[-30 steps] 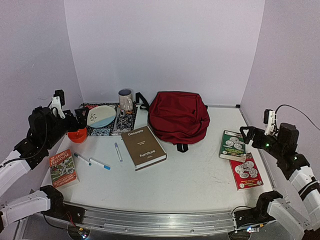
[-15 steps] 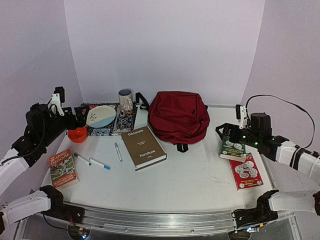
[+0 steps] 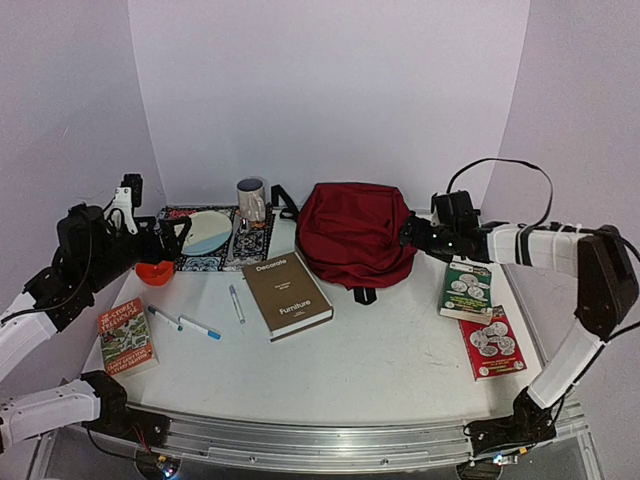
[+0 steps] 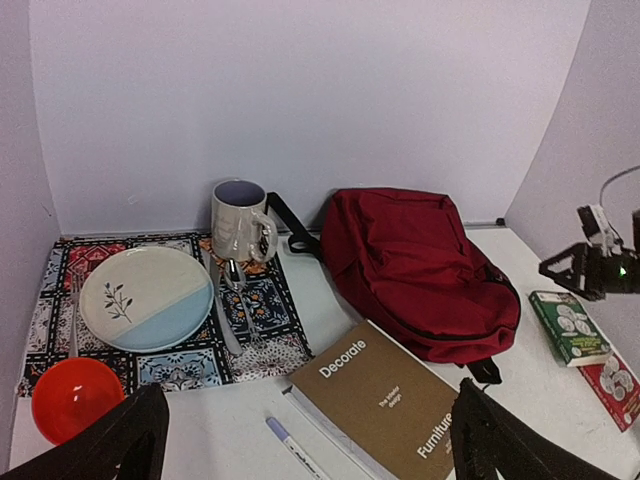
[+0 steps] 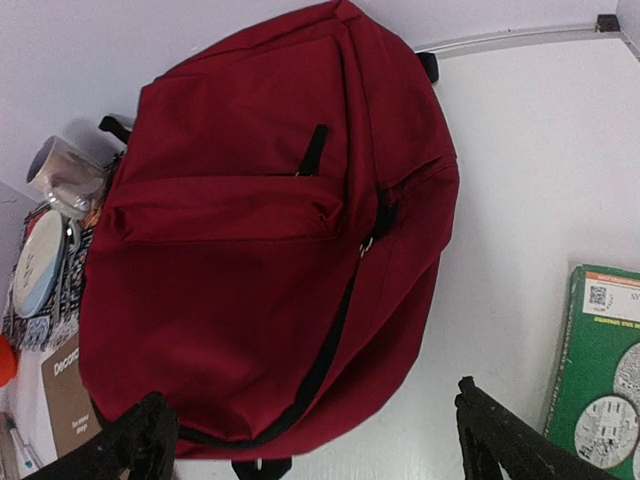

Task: Pack the student bag
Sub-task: Pick up the student bag from the center of the board.

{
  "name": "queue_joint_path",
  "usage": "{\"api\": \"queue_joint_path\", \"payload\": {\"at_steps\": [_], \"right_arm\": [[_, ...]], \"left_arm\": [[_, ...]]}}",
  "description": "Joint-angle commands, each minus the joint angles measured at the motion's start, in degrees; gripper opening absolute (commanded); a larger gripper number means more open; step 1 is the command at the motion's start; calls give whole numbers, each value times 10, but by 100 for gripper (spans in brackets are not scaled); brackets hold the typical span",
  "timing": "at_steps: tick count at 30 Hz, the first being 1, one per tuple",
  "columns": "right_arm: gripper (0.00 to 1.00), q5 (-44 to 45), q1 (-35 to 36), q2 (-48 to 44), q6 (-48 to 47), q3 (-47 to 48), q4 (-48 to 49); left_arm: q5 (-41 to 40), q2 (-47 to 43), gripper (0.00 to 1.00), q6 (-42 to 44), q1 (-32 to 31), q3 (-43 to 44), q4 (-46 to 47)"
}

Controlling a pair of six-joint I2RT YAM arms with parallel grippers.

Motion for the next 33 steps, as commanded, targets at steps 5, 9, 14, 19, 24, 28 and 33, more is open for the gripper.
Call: {"api": "queue_joint_path", "payload": {"at_steps": [5, 9, 14, 19, 24, 28, 33], "right_arm": [[89, 66, 3, 171, 69, 172, -98], [75, 68, 5, 215, 73, 203, -114], [56, 57, 6, 248, 66, 232, -135], [27, 62, 7, 246, 56, 238, -151], [0, 68, 7, 184, 45, 216, -157], [0, 83, 7, 99, 41, 180, -158], [0, 57, 7, -4, 34, 140, -157]], "left_arm": [[-54, 27, 100, 35, -87, 24, -7], [-83, 26, 99, 44, -117, 20, -8], [-99, 14, 99, 47, -138, 16, -8], [-96, 0, 99, 44, -137, 16, -8], [-82, -19, 99, 39, -137, 15, -8], [-86, -3, 100, 34, -137, 24, -12], [-75, 52, 100, -5, -136, 67, -30]]}}
